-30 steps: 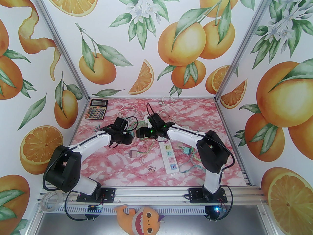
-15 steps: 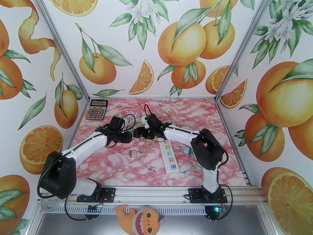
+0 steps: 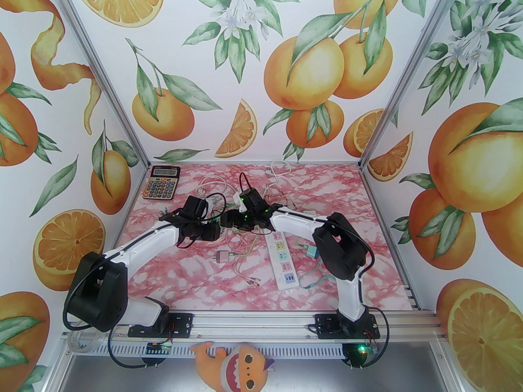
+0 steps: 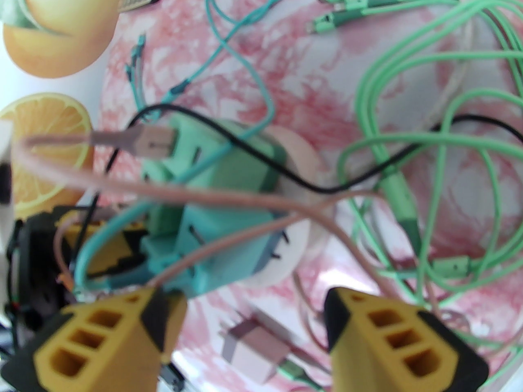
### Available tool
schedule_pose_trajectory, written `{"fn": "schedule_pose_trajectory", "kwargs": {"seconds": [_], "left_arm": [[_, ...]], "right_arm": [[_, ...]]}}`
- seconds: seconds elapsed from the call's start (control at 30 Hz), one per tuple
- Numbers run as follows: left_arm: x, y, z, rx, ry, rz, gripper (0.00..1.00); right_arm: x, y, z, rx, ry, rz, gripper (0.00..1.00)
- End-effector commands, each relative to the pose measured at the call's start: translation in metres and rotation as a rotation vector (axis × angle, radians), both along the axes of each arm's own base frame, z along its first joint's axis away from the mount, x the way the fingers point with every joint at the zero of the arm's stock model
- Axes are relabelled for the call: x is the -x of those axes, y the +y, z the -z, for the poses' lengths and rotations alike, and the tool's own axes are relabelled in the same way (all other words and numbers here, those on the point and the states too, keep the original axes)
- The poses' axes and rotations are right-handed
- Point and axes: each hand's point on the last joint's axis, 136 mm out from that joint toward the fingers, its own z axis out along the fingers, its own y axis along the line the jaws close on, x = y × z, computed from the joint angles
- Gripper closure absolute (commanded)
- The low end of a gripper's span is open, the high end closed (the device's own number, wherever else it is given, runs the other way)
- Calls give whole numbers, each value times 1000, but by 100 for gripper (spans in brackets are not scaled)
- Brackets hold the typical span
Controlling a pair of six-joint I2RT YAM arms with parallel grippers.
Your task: Pull the plug off the socket
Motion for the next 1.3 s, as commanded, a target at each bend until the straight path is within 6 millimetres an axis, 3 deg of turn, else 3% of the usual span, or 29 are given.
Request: {"fn": "schedule_pose_trajectory", "kwargs": {"seconds": [0.0, 0.3, 0.67, 0.87, 0.97, 1.27], "left_arm": [[-1, 3, 10, -43, 0, 6, 46], [-5, 1, 13, -45, 2, 8, 55], [-3, -5, 12, -31, 7, 40, 55], [1, -9, 15, -40, 23, 69, 56], [0, -11, 14, -38, 22, 78, 55], [-3, -17, 15, -32, 30, 90, 55]], "right_arm": [[-6, 13, -5, -42, 2, -11, 32], [-10, 16, 12, -12, 18, -15, 37], [-13, 7, 15, -26, 17, 0, 37], [-29, 10, -7, -113, -6, 27, 37], [-31, 13, -9, -126, 0, 20, 37], [-21, 16, 13, -125, 61, 2, 37]]}}
